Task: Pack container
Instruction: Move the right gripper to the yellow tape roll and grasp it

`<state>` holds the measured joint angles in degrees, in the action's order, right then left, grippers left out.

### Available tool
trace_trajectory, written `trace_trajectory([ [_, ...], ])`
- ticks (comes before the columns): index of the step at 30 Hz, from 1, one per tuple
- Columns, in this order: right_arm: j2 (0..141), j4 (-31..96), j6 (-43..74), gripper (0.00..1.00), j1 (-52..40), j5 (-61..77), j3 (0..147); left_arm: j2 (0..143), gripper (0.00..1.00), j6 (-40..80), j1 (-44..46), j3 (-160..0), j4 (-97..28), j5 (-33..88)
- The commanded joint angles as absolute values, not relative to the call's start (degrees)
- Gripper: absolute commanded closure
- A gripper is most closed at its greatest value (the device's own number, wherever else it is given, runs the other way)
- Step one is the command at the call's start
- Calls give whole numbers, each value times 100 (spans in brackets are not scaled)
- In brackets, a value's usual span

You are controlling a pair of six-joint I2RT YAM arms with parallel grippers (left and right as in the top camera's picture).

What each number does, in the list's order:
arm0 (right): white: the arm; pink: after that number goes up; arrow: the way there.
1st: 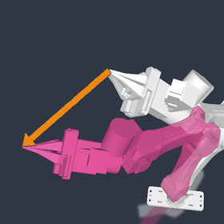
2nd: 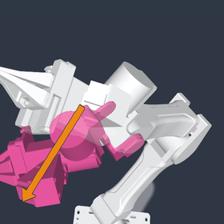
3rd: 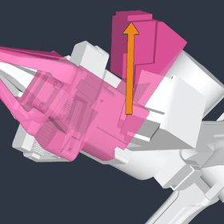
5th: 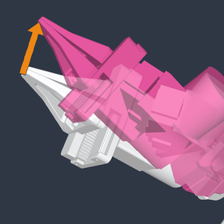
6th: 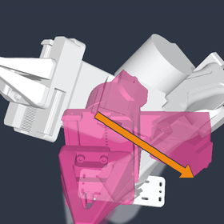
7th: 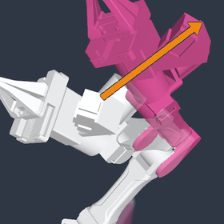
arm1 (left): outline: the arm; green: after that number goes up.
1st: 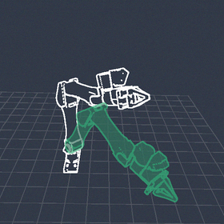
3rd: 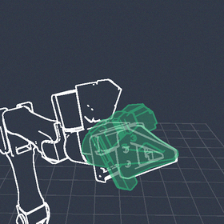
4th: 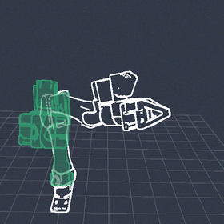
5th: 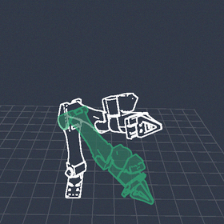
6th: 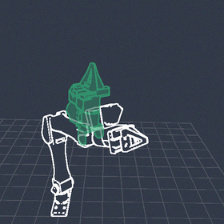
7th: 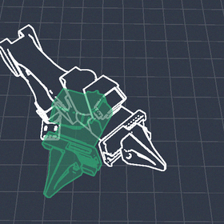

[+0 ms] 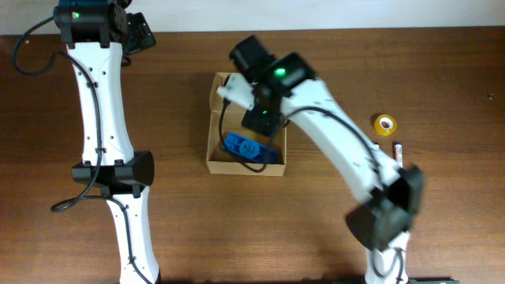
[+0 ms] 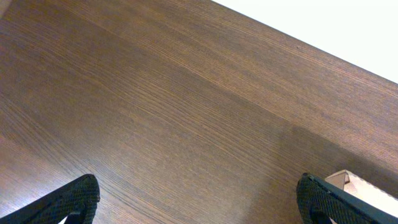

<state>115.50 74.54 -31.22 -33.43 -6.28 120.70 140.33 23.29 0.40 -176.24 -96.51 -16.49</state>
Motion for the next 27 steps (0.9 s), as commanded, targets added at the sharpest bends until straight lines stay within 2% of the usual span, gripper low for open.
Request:
trace_trajectory([
  [1, 10881, 7384, -2574, 26, -2792, -947, 11942, 13815, 0, 2239, 21, -17596, -9666, -1640],
  [9, 9502, 6069, -2296, 22, -1039, -683, 9539, 13815, 0, 2239, 21, -17596, -9666, -1640],
  [13, 9461, 5557, -1317, 25, -119, -679, 8748, 13815, 0, 2239, 21, -17596, -9666, -1640],
  [19, 10147, 5290, 228, 38, 965, -451, 8597, 13815, 0, 2239, 21, -17596, -9666, -1640],
  [27, 11085, 5260, 1024, 38, 1551, 196, 8621, 13815, 0, 2239, 21, -17596, -9668, -1640],
])
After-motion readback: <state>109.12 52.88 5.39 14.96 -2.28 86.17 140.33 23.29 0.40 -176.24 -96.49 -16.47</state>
